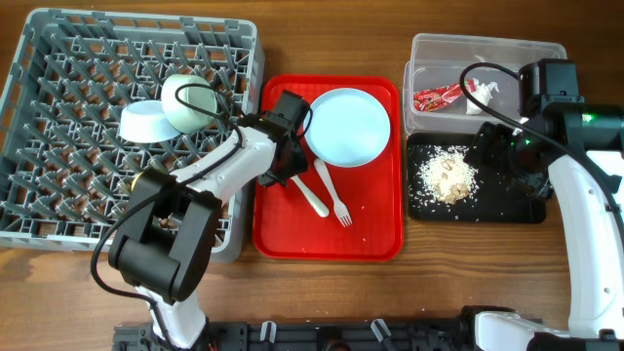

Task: Sort waste into correct bins and load items into the dishwasher rack
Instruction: 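Grasp the white spoon with the left gripper and lift it, then carry the white spoon left and drop it into the dish rack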

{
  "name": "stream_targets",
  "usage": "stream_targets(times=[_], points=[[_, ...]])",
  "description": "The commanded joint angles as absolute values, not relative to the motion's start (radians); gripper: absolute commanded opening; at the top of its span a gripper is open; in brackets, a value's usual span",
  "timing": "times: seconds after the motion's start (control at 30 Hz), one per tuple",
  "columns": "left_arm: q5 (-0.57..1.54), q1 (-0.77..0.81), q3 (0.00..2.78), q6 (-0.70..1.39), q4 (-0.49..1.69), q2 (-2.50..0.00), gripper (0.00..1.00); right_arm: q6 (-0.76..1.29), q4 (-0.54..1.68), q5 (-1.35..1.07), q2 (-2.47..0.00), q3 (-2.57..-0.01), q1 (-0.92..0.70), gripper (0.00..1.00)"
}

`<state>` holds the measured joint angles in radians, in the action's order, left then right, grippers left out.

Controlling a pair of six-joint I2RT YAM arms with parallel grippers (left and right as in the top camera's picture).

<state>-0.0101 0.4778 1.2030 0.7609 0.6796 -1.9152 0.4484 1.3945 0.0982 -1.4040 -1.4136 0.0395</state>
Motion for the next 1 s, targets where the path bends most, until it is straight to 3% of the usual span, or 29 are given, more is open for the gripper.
stream_targets(times=[0.0, 0.07, 0.13, 0.33, 0.63, 0.77, 0.97], points=[[-0.033, 0.481, 1.194, 0.746, 0.677, -1.936, 0.49, 0.445, 1.394, 0.111, -1.401, -1.414, 0.041, 0.89], [-0.011, 0.488, 1.194, 0.746, 0.669, -1.942, 0.46, 0.445, 1.394, 0.111, -1.401, -1.414, 0.041, 0.89], [0.007, 0.503, 1.194, 0.749, 0.654, -1.955, 0.37, 0.445, 1.395, 0.111, -1.401, -1.414, 0.041, 0.89], [0.044, 0.525, 1.194, 0.767, 0.632, -1.977, 0.29, 0.444, 1.397, 0.111, -1.401, -1.414, 0.041, 0.89], [0.044, 0.506, 1.194, 0.767, 0.635, -1.977, 0.27, 0.444, 1.397, 0.111, -1.401, -1.414, 0.041, 0.89], [0.044, 0.506, 1.195, 0.767, 0.635, -1.974, 0.04, 0.444, 1.397, 0.111, -1.401, -1.414, 0.041, 0.90], [0.044, 0.506, 1.198, 0.761, 0.653, -1.902, 0.04, 0.444, 1.398, 0.111, -1.401, -1.414, 0.041, 0.89]])
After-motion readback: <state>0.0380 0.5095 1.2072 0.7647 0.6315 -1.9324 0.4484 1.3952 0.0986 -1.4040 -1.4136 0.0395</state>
